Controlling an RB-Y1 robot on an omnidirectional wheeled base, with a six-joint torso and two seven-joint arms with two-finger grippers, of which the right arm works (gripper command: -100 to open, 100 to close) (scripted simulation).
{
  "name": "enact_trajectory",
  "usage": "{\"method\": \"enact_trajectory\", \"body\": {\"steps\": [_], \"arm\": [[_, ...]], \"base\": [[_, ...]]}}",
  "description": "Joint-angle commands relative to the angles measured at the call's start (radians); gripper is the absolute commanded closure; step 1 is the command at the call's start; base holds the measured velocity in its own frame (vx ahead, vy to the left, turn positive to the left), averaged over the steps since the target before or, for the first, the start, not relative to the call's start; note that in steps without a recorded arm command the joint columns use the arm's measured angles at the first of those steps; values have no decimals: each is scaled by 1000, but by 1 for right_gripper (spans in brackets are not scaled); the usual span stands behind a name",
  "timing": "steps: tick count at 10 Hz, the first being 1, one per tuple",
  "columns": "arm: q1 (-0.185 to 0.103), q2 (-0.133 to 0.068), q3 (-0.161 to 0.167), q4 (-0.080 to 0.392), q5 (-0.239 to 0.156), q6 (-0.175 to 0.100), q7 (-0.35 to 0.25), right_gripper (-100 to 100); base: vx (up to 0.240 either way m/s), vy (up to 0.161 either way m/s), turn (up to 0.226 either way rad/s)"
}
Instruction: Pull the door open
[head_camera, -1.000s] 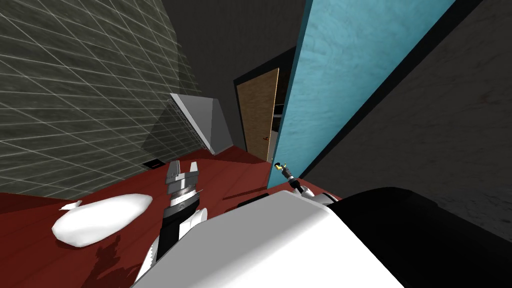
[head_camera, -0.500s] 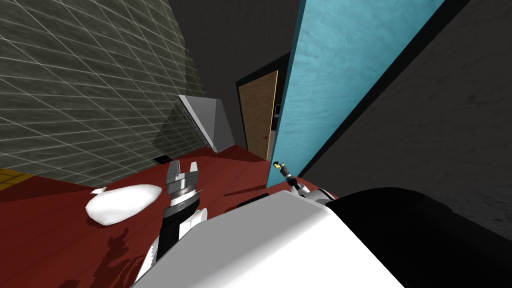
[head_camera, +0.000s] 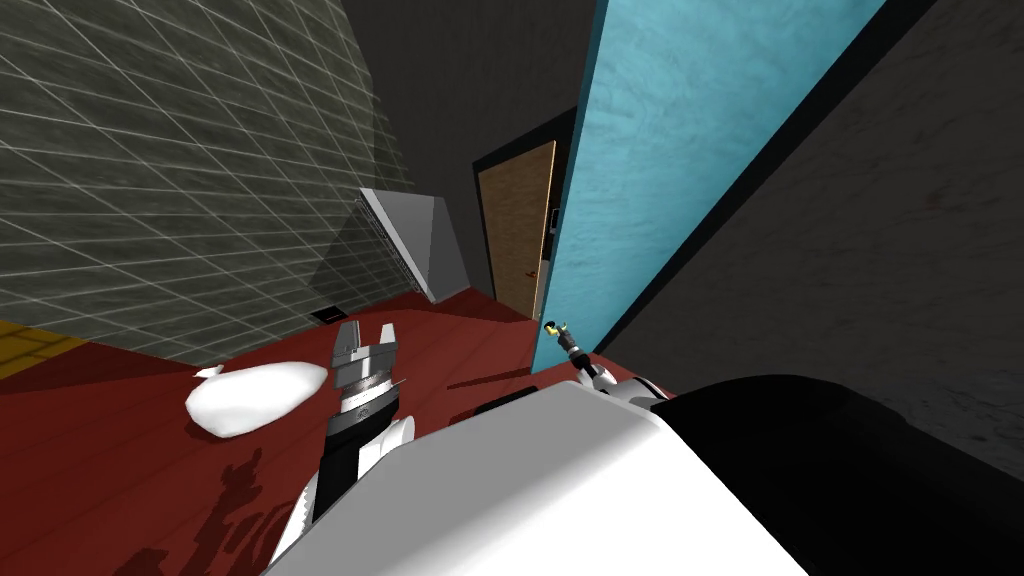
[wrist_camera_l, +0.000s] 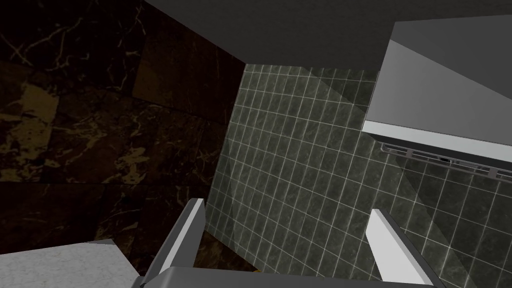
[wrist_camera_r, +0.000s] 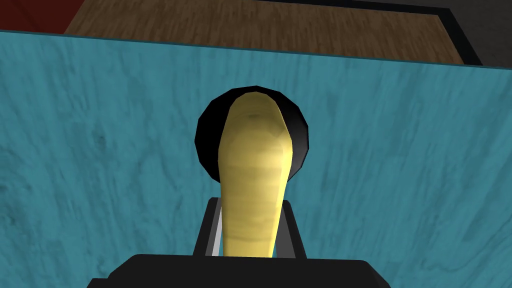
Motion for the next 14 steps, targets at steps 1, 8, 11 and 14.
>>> {"method": "enact_trajectory", "body": {"steps": [1, 8, 11, 14], "arm": [[-26, 14, 6, 26, 8, -2, 4, 100], [-37, 21, 3, 17, 11, 21, 9, 100], [-10, 1, 6, 26, 17, -20, -11, 100], [7, -11, 7, 30, 20, -45, -24, 100]], "base": [[-172, -85, 102], [-54, -41, 26], [-100, -6, 127], [-68, -13, 57]]}}
